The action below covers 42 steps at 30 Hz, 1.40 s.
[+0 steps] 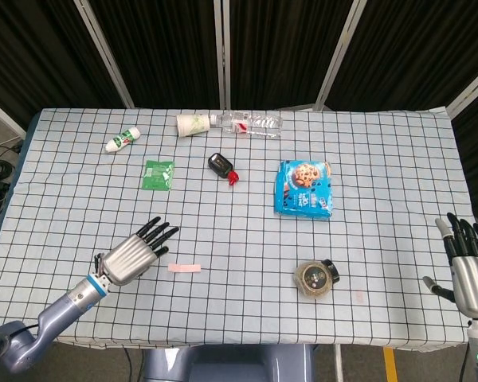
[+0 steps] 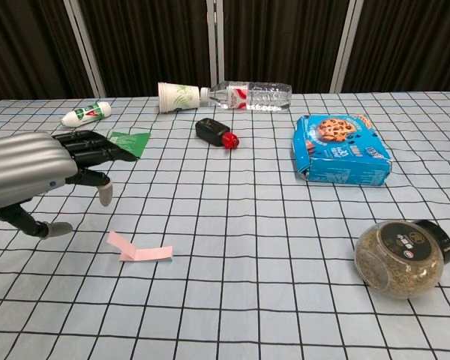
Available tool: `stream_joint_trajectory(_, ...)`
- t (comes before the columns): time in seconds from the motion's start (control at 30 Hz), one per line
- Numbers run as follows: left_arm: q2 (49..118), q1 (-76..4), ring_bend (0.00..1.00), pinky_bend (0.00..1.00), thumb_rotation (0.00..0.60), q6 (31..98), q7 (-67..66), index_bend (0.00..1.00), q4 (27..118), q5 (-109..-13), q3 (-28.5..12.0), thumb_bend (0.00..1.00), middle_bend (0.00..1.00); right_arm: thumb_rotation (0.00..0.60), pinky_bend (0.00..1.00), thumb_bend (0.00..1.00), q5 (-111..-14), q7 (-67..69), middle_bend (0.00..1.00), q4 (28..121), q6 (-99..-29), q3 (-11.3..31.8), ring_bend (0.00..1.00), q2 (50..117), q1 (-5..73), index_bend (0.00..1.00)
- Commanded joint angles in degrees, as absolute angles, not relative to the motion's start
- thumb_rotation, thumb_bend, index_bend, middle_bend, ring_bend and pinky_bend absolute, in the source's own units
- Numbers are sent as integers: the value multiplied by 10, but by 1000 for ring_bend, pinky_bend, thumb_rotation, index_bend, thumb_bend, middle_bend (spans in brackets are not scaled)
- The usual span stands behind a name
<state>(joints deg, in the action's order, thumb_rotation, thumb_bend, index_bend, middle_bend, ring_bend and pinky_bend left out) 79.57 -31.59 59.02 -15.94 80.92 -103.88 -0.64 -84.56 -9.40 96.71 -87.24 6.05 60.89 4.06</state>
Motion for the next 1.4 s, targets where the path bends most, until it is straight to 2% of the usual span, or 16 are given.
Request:
stream_joint_trajectory(0.03, 812, -332, 0, 0, 600, 582, -152, 390, 784, -1050, 6, 352, 0, 600, 0, 0, -839, -94, 0, 964, -870, 63, 0, 610, 41, 0)
stream_joint_trajectory(0.13, 822, -339, 0, 0, 600, 588, -142, 391, 767, -1059, 14, 396, 0, 600, 0, 0, -835, -94, 0, 962, -870, 64, 0, 610, 41, 0)
stream_joint_trajectory(0.57, 891, -368, 0, 0, 600, 616, -105, 427, 680, -1084, 40, 397, 0, 600, 0, 0, -820, -82, 0, 956, -869, 71, 0, 606, 40, 0)
stream_joint_trajectory(1.0, 902, -378, 0, 0, 600, 626, -120, 500, 673, -1074, 46, 400, 0, 600, 0, 0, -819, -73, 0, 957, -872, 72, 0, 602, 38, 0)
stream_joint_trajectory(1.4, 909, -377, 0, 0, 600, 632, -133, 569, 670, -1064, 52, 477, 0, 600, 0, 0, -821, -67, 0, 959, -875, 72, 0, 598, 37, 0)
